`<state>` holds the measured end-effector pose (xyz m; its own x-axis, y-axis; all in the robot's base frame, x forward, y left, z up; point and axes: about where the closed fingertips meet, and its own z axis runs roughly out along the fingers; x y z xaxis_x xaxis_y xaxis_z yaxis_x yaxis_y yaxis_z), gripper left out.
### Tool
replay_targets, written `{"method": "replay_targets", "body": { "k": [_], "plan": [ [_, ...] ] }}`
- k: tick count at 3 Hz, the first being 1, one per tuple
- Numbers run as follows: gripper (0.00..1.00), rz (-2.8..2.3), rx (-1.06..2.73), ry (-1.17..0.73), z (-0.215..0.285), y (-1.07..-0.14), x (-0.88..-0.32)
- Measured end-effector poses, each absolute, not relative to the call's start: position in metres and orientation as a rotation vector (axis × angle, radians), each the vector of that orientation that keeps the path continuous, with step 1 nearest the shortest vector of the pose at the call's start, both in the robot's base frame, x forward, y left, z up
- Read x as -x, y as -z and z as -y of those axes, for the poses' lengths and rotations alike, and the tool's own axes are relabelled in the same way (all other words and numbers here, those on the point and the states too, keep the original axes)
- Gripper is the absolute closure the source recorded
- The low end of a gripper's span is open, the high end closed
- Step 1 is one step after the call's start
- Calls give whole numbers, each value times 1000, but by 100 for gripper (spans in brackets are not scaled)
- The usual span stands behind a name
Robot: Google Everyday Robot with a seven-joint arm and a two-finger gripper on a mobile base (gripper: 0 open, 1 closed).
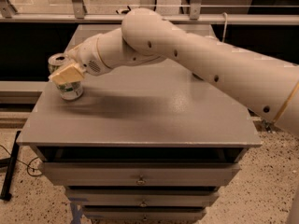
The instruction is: Move 7up can near sponge
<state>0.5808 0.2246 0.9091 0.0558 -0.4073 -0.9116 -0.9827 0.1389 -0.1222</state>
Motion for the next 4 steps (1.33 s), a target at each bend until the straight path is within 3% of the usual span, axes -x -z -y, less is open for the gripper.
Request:
{"method": "replay_targets", "body": {
  "k": [2,3,4],
  "plan": [
    [88,-1560,1476,-621,-195,-927,-599],
    [100,-1590,1501,-510,-167,-948,-624],
    [100,-1630,1458,-433,-124,-968,-663]
  ]
}}
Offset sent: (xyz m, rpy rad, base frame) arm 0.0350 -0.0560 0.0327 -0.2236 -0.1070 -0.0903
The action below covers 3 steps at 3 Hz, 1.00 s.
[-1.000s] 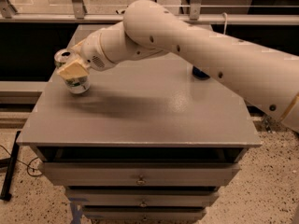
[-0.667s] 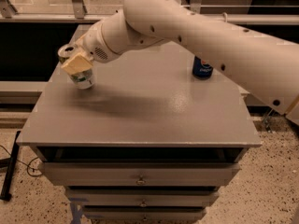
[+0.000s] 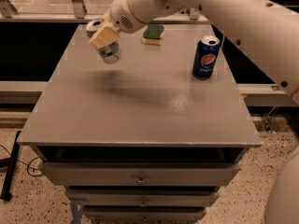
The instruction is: Move 7up can near sponge
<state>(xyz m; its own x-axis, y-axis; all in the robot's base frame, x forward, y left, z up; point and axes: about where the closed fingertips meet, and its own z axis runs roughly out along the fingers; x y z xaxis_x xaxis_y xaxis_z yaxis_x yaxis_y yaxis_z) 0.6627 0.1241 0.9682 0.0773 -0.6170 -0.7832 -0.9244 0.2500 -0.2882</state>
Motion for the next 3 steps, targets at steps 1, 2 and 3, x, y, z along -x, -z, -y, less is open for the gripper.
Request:
{"method": "replay_targets", "body": {
  "k": [1,2,3],
  "plan": [
    [100,-1694,1362,-351,-64,-991,-704],
    [100,-1695,1364,-349,-64,-990,-704],
    [100,-1734,1353,-302,-42,-982,-718]
  ]
}}
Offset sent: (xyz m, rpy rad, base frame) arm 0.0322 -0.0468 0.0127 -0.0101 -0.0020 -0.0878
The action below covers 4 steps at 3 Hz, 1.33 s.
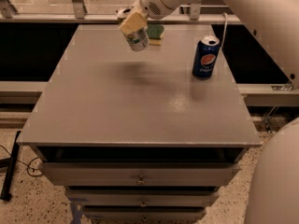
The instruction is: Move 7up can near sponge
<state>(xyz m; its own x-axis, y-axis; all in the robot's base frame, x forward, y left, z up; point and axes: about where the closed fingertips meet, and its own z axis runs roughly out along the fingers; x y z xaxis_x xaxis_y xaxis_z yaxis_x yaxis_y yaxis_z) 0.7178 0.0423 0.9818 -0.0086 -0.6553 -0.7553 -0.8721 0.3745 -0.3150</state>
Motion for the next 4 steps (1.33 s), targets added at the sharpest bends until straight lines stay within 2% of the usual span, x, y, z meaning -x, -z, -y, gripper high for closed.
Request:
{"method": "replay_targets", "body": {
  "k": [2,4],
  "plan": [
    [100,-1851,1230,-223,42,-962,-751],
    [100,-1841,1124,-247,84,-948,-790]
  ]
}}
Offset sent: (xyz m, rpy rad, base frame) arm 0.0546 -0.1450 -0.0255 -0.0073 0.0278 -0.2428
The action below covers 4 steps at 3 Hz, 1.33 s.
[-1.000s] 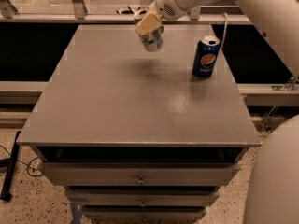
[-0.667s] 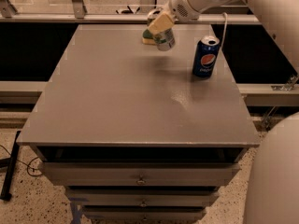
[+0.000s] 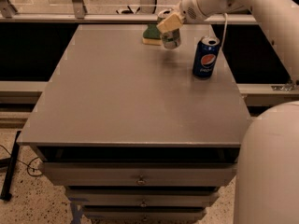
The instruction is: Move 7up can near sponge
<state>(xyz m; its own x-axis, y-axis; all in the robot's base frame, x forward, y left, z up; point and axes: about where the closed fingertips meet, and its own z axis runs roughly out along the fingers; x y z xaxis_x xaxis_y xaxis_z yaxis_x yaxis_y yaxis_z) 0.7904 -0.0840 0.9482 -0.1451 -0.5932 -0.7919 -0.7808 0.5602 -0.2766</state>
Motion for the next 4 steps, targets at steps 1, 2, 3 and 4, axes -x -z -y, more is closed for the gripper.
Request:
{"method": "replay_targets", "body": {
  "k": [1,2,3,4],
  "plan": [
    [100,-1819,1087,-268,93,-943,-808],
    [100,-1811,1046,-289,100,-938,-817],
    [100,-1806,993,-319,108,-931,-823],
    [84,-1787,940,-350,112,-927,-831]
  ]
}}
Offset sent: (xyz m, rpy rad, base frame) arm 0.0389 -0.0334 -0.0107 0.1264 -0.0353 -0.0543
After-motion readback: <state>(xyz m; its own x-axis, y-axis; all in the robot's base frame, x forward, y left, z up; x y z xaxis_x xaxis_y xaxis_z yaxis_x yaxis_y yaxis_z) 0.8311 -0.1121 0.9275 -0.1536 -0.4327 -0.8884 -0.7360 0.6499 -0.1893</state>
